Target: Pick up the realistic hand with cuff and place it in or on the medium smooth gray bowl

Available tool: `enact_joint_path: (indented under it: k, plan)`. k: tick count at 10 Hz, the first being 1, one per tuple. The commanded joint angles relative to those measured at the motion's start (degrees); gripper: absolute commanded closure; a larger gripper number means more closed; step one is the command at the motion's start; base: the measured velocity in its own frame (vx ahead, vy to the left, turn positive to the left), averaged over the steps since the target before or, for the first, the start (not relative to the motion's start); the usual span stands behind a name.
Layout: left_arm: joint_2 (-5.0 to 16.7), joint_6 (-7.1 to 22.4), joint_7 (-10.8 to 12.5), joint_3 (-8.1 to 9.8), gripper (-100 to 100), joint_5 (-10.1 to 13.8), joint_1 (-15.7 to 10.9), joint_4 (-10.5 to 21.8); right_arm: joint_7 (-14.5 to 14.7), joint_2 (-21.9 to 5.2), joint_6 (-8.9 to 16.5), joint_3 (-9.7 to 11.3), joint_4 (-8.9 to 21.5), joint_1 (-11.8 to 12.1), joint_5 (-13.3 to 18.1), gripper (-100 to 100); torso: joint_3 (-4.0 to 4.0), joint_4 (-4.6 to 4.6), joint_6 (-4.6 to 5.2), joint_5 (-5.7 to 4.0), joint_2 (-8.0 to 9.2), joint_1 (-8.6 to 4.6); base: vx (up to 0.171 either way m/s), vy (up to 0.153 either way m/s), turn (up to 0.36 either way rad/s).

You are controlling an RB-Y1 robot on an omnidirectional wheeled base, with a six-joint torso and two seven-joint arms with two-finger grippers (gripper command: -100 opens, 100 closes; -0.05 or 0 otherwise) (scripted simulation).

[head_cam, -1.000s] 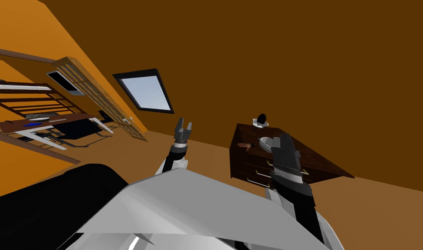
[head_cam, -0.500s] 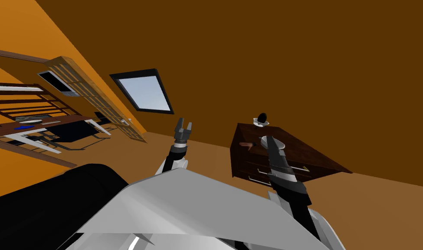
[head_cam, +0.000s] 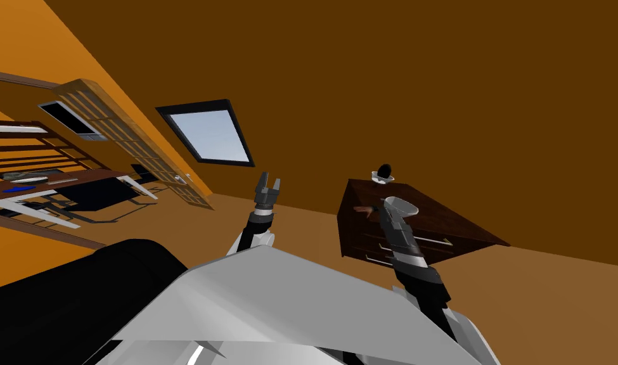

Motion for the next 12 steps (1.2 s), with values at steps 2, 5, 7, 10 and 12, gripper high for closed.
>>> enact_joint_path:
  k: [2,5,7,10,12]
  plan:
    - [0.0,0.0,0.0,0.00,0,0.0,0.0,0.0,2.9,-0.2,1.3,-0.1,1.1,0.1,4.0,-100,-0.03,-0.01,-0.02,0.00,-0.06,-0.04,-0.023,0.083,-0.024]
    - [0.0,0.0,0.0,0.00,0,0.0,0.0,0.0,6.6,-0.4,2.3,-0.3,2.5,0.6,8.5,-100,-0.06,-0.02,-0.01,-0.01,-0.11,-0.08,-0.019,0.080,-0.029]
    - [0.0,0.0,0.0,0.00,0,0.0,0.0,0.0,8.5,-0.5,2.9,-0.4,3.3,0.9,10.9,-100,-0.03,-0.01,-0.01,-0.01,-0.04,-0.08,-0.039,0.073,-0.024]
    - [0.0,0.0,0.0,0.00,0,0.0,0.0,0.0,12.7,-0.8,4.0,-0.4,5.1,1.1,15.5,-100,-0.05,-0.02,-0.01,-0.01,-0.09,-0.11,-0.021,0.065,-0.010]
    - [0.0,0.0,0.0,0.00,0,0.0,0.0,0.0,14.9,-1.0,4.6,-0.4,6.0,1.2,17.8,-100,-0.09,-0.03,-0.02,-0.04,-0.17,-0.24,-0.004,0.029,0.004]
